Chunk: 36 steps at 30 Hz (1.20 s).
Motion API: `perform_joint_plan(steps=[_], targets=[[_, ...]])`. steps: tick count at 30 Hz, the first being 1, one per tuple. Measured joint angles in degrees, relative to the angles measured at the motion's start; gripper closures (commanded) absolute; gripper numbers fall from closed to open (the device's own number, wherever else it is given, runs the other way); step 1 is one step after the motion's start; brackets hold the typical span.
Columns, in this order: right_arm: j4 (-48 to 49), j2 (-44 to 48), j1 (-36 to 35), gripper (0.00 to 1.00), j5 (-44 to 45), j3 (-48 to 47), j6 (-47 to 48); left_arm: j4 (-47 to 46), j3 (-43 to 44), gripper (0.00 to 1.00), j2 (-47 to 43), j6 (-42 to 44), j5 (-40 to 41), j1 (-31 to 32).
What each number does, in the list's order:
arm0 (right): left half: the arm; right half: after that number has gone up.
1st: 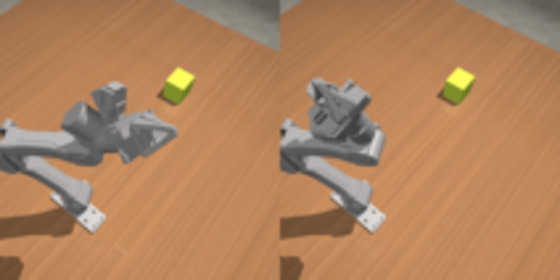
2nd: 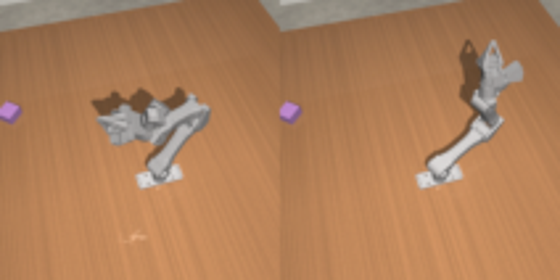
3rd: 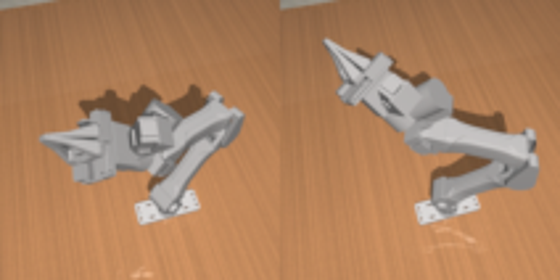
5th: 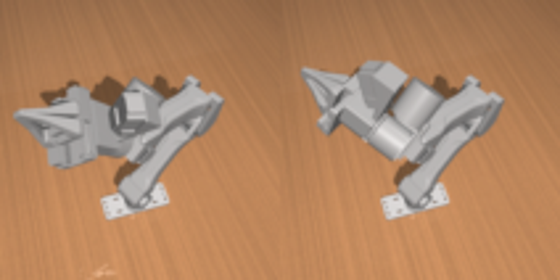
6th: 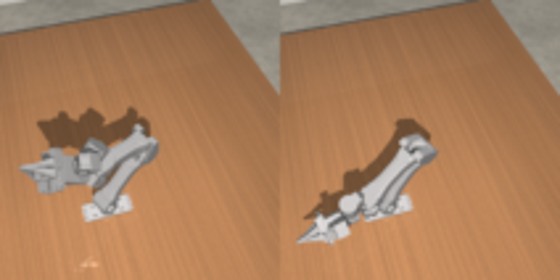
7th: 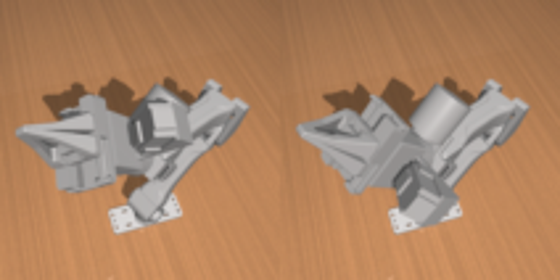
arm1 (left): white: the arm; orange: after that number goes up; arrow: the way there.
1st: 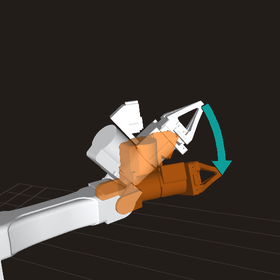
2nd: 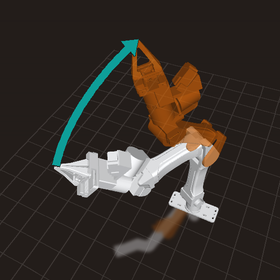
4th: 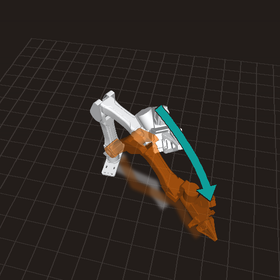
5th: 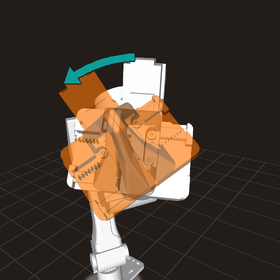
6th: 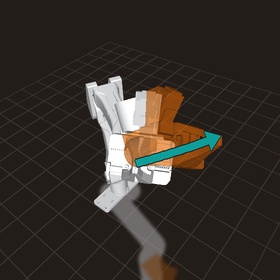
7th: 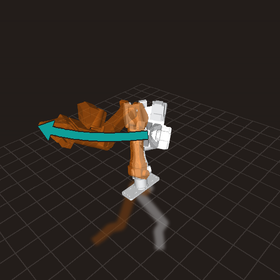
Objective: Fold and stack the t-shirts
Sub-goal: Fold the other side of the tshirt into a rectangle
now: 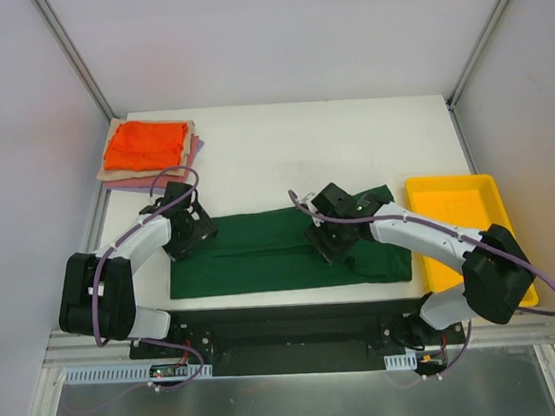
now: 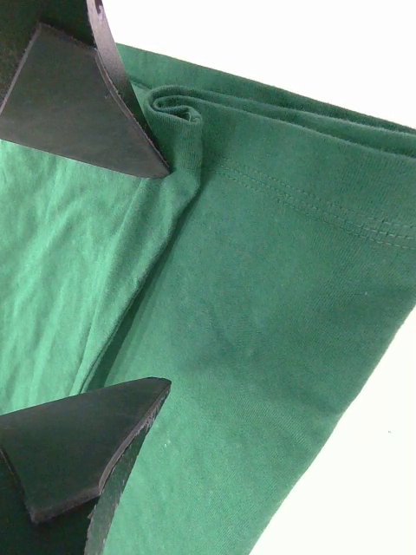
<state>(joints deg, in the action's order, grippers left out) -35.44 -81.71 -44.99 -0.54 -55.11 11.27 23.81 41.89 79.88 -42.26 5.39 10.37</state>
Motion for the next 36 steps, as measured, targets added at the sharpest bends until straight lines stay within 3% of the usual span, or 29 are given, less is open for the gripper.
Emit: perform_joint_plan(steps=[4, 14, 19, 24, 31, 36], targets=[[-1.25, -1.75, -2.73, 0.57, -1.81, -0.07, 0.31, 0.0, 0.04, 0.01, 0.0, 0.02, 0.0, 0.0], [-2.58, -10.91, 0.13, 0.6, 4.63, -1.09, -1.6, 0.0, 0.07, 0.01, 0.0, 0.37, 0.0, 0.0], [-2.32, -12.46, 1.31, 0.68, 6.19, -1.9, -1.99, 0.0, 0.07, 0.01, 0.0, 0.76, 0.0, 0.0], [-1.88, -12.81, 1.79, 0.99, 6.58, -1.9, -2.32, 0.0, 0.07, 0.01, 0.0, 0.98, 0.0, 0.0], [-2.16, -11.08, 1.86, 0.99, 5.77, -1.88, -3.89, 0.0, 0.22, 0.01, 0.0, 1.31, 0.0, 0.0], [-4.81, -5.11, 1.9, 0.99, -0.7, -2.43, -6.54, 0.0, 0.22, 0.01, -0.59, 1.36, 0.13, 0.0]])
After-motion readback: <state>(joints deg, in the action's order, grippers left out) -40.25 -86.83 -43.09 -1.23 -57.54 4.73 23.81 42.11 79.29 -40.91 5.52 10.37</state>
